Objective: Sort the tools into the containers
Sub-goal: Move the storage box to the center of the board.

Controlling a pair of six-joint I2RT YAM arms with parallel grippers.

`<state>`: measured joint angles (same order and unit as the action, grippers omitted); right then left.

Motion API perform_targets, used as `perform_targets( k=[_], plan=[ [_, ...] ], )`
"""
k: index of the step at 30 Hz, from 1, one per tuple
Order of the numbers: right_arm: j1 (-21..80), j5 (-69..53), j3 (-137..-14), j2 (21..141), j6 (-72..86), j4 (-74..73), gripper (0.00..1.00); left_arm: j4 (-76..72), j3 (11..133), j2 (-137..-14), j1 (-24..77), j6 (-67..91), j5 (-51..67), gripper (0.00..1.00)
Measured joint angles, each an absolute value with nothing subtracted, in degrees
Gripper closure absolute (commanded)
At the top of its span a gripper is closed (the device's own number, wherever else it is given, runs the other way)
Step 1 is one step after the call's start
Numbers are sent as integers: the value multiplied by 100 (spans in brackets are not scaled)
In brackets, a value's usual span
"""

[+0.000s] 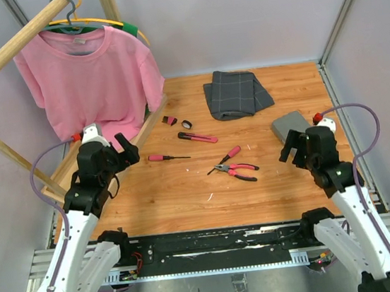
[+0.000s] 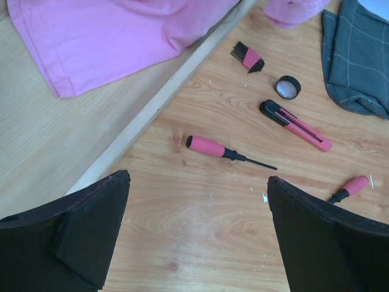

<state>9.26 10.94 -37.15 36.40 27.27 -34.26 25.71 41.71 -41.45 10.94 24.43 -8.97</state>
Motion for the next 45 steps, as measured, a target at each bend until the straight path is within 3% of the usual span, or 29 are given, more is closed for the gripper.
perform_targets(
  k=[12,20,29,45],
  plan=[
    [908,1013,-4539,5422,2685,-3671,2,2655,4211,-4211,1061,2440,-895,1],
    [891,1693,-4956,6381,2314,-3446,2,2665,4211,-4215,1061,2440,-860,1],
    [211,1931,-5384,7266,2067,-2746,2,2659,4211,-4226,1061,2429,-685,1],
    [-1579,30,-6462,9258,1634,-2165,1,2532,4211,-4475,1057,2355,-279,1]
  ],
)
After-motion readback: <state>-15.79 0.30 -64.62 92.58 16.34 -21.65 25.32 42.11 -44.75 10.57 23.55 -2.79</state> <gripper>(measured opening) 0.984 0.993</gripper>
